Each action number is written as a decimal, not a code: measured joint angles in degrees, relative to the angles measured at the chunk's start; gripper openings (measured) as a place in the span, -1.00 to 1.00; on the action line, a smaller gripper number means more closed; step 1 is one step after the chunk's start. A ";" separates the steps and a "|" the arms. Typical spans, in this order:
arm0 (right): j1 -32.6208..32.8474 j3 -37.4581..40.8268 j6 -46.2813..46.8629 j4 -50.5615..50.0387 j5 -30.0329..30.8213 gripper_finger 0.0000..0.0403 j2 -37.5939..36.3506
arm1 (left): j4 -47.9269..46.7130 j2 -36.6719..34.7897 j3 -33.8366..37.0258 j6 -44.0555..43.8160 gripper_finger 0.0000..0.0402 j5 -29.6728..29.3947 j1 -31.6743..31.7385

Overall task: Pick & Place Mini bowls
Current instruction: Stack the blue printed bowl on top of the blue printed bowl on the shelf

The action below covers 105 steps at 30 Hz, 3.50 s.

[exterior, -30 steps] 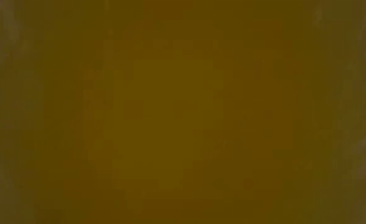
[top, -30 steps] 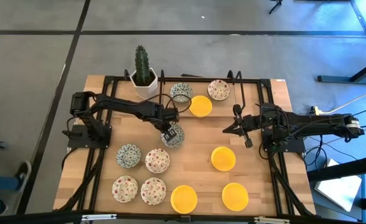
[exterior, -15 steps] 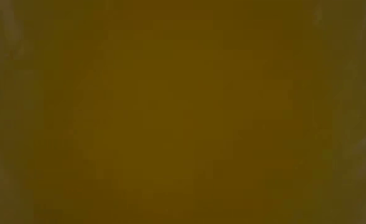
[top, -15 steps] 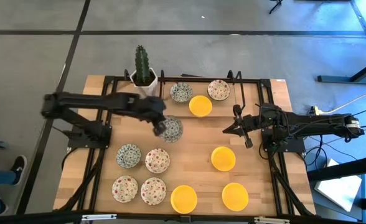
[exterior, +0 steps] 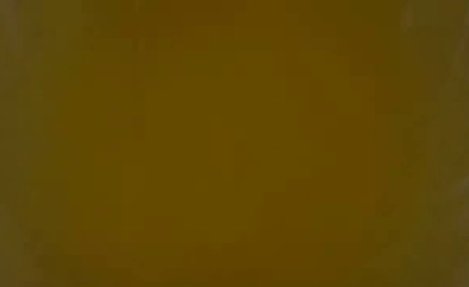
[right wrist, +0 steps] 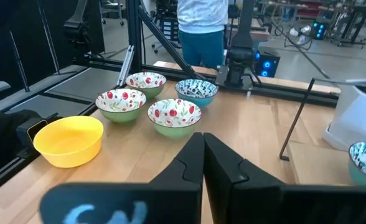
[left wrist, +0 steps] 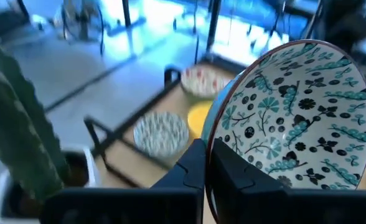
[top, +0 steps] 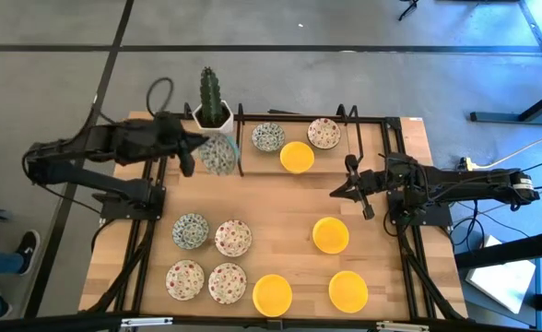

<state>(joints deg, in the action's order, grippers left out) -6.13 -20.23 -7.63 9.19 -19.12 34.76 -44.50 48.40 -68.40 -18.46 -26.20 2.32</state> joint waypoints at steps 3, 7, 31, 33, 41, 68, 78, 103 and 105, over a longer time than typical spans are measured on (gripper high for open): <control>0.00 0.00 -0.34 0.83 0.00 -0.96 -0.01 | 7.34 0.37 0.00 3.95 -0.98 2.41 2.49; 0.00 0.00 -0.36 0.85 0.00 -0.96 0.00 | 16.60 3.27 -1.00 8.55 -0.98 7.25 6.24; 0.00 0.00 1.21 -3.32 -1.90 -0.96 0.00 | -15.13 58.41 -53.20 23.15 -0.98 24.42 34.70; 0.00 0.00 1.24 -3.10 -2.40 -0.96 0.00 | -17.62 61.97 -55.12 24.61 -0.98 25.46 35.32; 0.00 -0.01 1.63 -3.13 -2.60 -0.96 0.00 | -19.27 69.00 -56.39 29.83 -0.98 35.43 36.02; 0.00 0.00 1.44 -2.63 -3.15 -0.96 0.00 | -26.47 74.76 -56.41 26.56 -0.98 31.16 34.18; 0.00 0.00 1.61 -2.63 -3.21 -0.96 0.00 | -27.22 77.94 -56.39 25.23 -0.98 31.74 34.04; 0.11 0.00 4.18 -3.07 -6.58 -0.96 0.00 | -27.62 82.78 -56.27 24.53 -0.70 29.95 33.43; 0.11 0.00 4.19 -3.06 -6.58 -0.96 0.00 | -27.60 82.74 -56.26 25.11 -0.63 29.76 33.33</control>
<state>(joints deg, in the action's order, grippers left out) -6.02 -20.23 -3.44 6.13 -25.69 34.76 -72.10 131.14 -124.66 6.64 3.56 35.65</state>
